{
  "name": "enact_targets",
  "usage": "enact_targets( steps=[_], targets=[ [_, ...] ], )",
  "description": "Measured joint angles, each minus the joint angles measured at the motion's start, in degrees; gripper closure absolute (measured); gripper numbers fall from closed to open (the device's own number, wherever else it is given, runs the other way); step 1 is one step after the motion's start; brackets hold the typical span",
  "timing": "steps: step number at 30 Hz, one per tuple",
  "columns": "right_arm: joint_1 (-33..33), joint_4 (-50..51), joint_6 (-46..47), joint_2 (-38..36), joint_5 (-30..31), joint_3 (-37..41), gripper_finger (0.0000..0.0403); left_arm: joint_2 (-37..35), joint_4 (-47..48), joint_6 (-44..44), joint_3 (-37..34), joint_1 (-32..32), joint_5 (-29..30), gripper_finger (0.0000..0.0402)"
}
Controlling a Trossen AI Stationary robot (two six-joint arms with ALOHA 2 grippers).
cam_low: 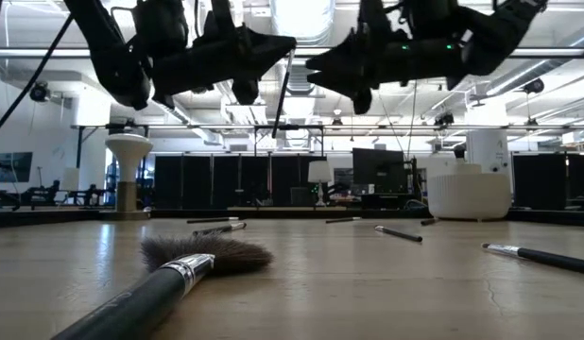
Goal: Pick & Place Makeup Brushes
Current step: Put the black blush brush into the white makeup holder
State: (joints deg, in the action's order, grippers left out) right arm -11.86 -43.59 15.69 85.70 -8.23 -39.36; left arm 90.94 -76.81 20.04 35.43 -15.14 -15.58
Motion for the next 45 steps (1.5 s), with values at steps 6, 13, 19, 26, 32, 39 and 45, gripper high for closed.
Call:
enact_targets(
  steps=[6, 13, 19, 26, 32, 39, 45],
  targets=[
    [0.0, -0.07, -0.74, 3.94, 0.0, -4.03, 0.0239, -0.02, -0.17, -0.01, 0.03, 0.0, -0.03, 0.0401],
    [0.06, -1.25, -1.85, 5.85, -1.49, -6.44, 0.0268, -0.09, -0.77, -0.35, 0.03, 0.0, -0.03, 0.0402],
    [0.24, -3.15, -2.78, 5.82, -2.51, -6.46, 0.033, -0.09, -0.77, -0.42, 0.03, 0.0, 0.05, 0.0401],
    [0.24, -2.9, -3.25, 5.96, -2.57, -6.53, 0.0385, -0.09, -0.76, 3.27, 0.03, -0.24, 0.25, 0.0399],
    [0.22, 1.43, -4.14, 3.67, -2.2, -6.4, 0.0387, -2.55, 3.98, 4.0, -0.02, -1.33, 0.17, 0.0371],
    [0.22, 18.98, -8.69, -5.76, 9.11, -6.27, 0.0388, -10.4, 12.43, -2.78, -3.29, -1.42, 0.05, 0.0332],
    [-0.14, 39.65, -9.3, -18.22, 27.4, -6.09, 0.0389, -15.59, 11.31, -4.59, -11.98, -1.38, 4.96, 0.0337]
  ],
)
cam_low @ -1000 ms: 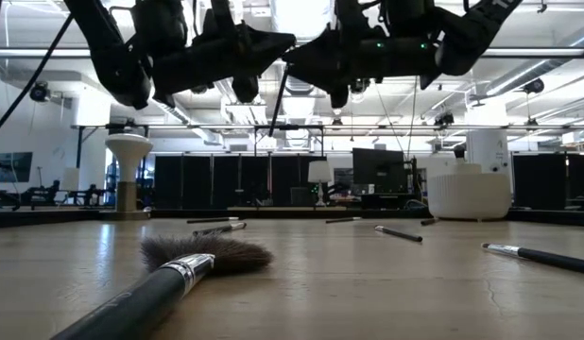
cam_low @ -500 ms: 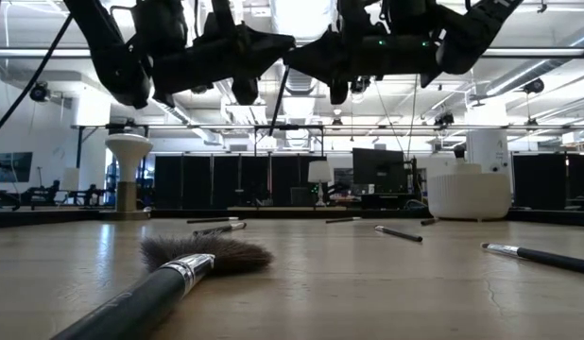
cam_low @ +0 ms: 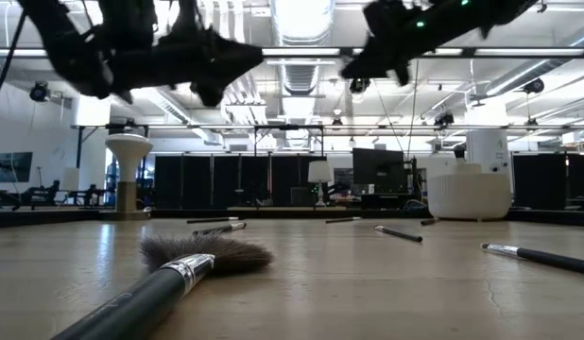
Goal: Pick & Place Makeup Brushes
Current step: Put the black blush brush into the white makeup holder
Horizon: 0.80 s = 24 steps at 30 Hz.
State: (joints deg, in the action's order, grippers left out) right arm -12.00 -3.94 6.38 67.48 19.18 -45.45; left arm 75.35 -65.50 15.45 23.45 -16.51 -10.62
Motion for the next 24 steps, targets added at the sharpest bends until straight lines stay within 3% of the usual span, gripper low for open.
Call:
enact_targets(
  steps=[4, 8, 15, 24],
  targets=[
    [-2.47, 11.22, 2.49, -7.35, 12.48, 0.09, 0.0389, -1.43, -2.24, -0.73, -5.0, 0.0, 4.29, 0.0347],
    [-8.07, 18.12, 4.03, -11.83, 19.73, 0.11, 0.0389, -1.46, -5.09, -0.78, -8.08, 0.0, 5.67, 0.0352],
    [-19.02, 20.46, 0.68, -12.51, 20.07, 0.29, 0.0389, -1.39, -6.07, -0.85, -10.13, 0.07, 5.75, 0.0354],
    [-26.65, 19.59, -1.04, -10.57, 20.03, 0.76, 0.039, -1.37, -5.92, -1.97, -10.65, 0.07, 5.8, 0.0354]
  ],
)
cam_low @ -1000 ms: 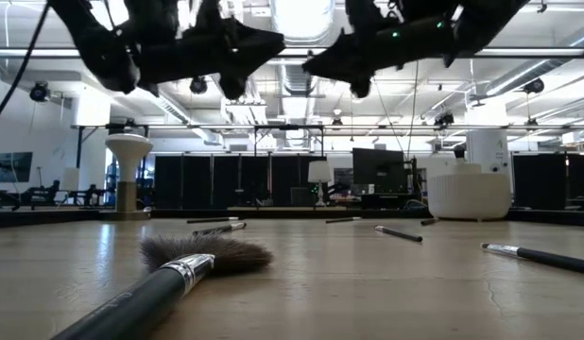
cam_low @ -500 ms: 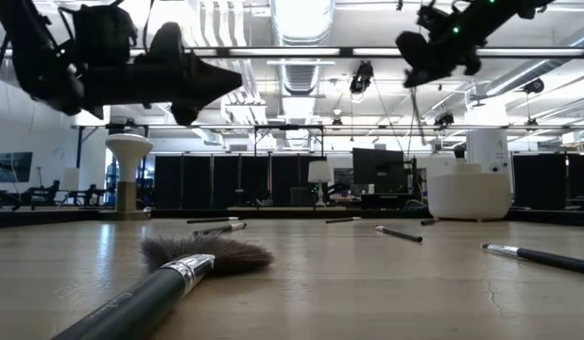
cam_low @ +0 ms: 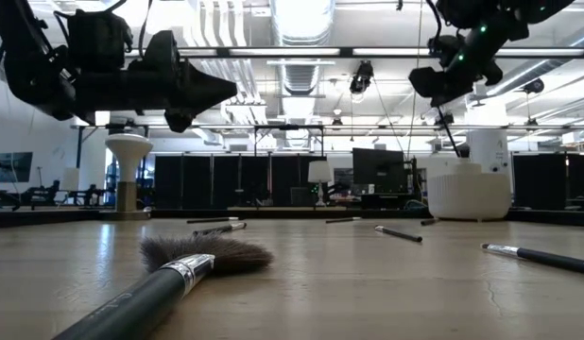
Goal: Pick & Place Makeup Brushes
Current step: Put the black blush brush into the white makeup holder, then put the black powder brush into the white makeup holder
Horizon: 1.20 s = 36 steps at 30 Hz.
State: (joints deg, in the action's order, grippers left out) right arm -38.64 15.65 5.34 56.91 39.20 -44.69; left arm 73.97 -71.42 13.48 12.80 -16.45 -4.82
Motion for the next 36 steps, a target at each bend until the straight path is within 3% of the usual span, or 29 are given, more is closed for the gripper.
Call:
enact_targets(
  steps=[14, 36],
  targets=[
    [-5.8, -8.52, -1.59, 7.47, -0.29, 3.37, 0.039, 0.02, 0.5, -0.05, 0.0, 0.0, 0.0, 0.0354],
    [-6.04, -6.83, 4.99, 6.42, -0.61, 8.79, 0.0353, 0.02, 1.37, -0.05, -0.02, 0.0, 0.0, 0.0354]
  ],
)
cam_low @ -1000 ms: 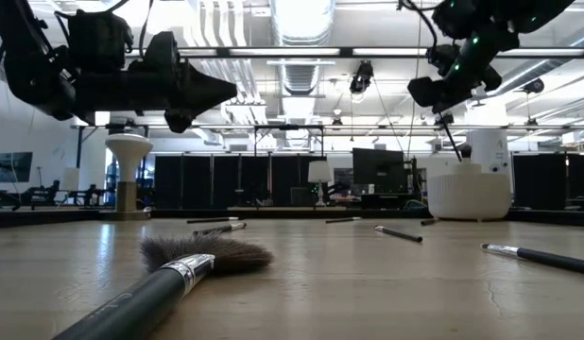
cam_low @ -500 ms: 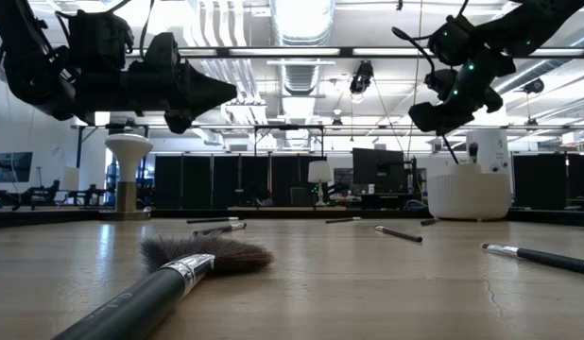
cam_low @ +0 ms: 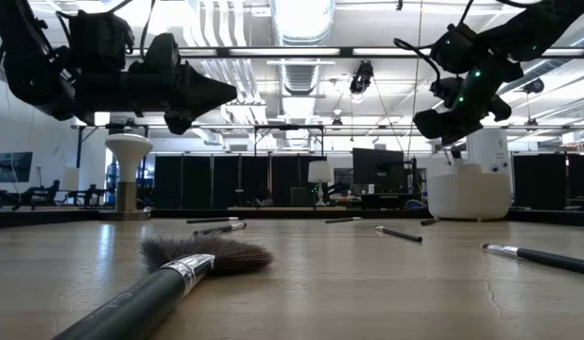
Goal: Pick & Place Makeup Brushes
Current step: Put the black powder brush into the white makeup holder
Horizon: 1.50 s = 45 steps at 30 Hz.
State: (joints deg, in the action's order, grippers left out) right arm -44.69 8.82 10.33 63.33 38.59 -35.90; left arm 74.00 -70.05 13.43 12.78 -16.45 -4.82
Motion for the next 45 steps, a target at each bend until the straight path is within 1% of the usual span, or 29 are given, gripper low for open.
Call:
enact_targets(
  steps=[6, 10, 13, 16, 21, 23, 25, 30, 33, 38, 41, 43, 45],
  targets=[
    [0.04, 1.68, 1.17, -0.59, 0.0, 0.0, 0.0321, 0.0, 2.57, 0.81, 0.03, -0.06, 0.0, 0.0354],
    [0.05, 2.72, 2.08, -3.24, 0.0, 0.0, 0.0301, 0.02, 3.84, 1.24, 0.54, -0.07, 0.65, 0.0354],
    [0.81, 3.8, 1.64, -6.75, -0.02, -0.04, 0.0305, 0.02, 5.78, 1.26, 0.95, -0.07, 0.82, 0.0354],
    [2.69, 6.46, 1.32, -10.95, -0.92, -0.09, 0.0329, 0.02, 9.43, 1.27, 1.85, -0.07, 1.06, 0.0355],
    [9.23, 9.07, 1.74, -15.97, -1.33, 1.07, 0.0386, 0.02, 20.86, 1.69, 5.89, 0.04, 2.03, 0.0375],
    [12.27, 9.02, 2.55, -16.78, -1.53, 2.49, 0.0392, 0.02, 26.79, 1.99, 8.14, 0.6, 2.7, 0.0386],
    [15.07, 8.32, 3.68, -17.28, -1.33, 4.3, 0.0394, 0.09, 33.46, 2.03, 10.58, 1.75, 4.97, 0.0397],
    [21.04, 2.94, 6.02, -17.54, -1.08, 9.77, 0.0394, 0.09, 47.98, 3.32, 15.6, 5.66, 9.34, 0.0401],
    [23.89, -0.5, 6.23, -17.55, -1.05, 12.11, 0.0394, 0.09, 54.21, 6.95, 17.55, 8.11, 11.79, 0.0401],
    [26.93, -1.8, 6.19, -17.55, -0.96, 13.57, 0.0394, 1.86, 65.97, 17.85, 21.1, 11.09, 16.67, 0.0401],
    [27.86, -1.8, 6.0, -17.51, -0.85, 14.04, 0.0394, 5.29, 71.83, 23.45, 24.19, 12.08, 17.77, 0.0401],
    [27.96, -1.92, 5.86, -17.62, -0.83, 14.08, 0.0394, 8.45, 72.87, 25.58, 26.45, 12.71, 17.96, 0.0398],
    [27.96, -1.94, 5.74, -17.84, -0.85, 14.18, 0.0394, 11.72, 73.23, 27.1, 28.68, 13.02, 17.92, 0.0387]
  ],
)
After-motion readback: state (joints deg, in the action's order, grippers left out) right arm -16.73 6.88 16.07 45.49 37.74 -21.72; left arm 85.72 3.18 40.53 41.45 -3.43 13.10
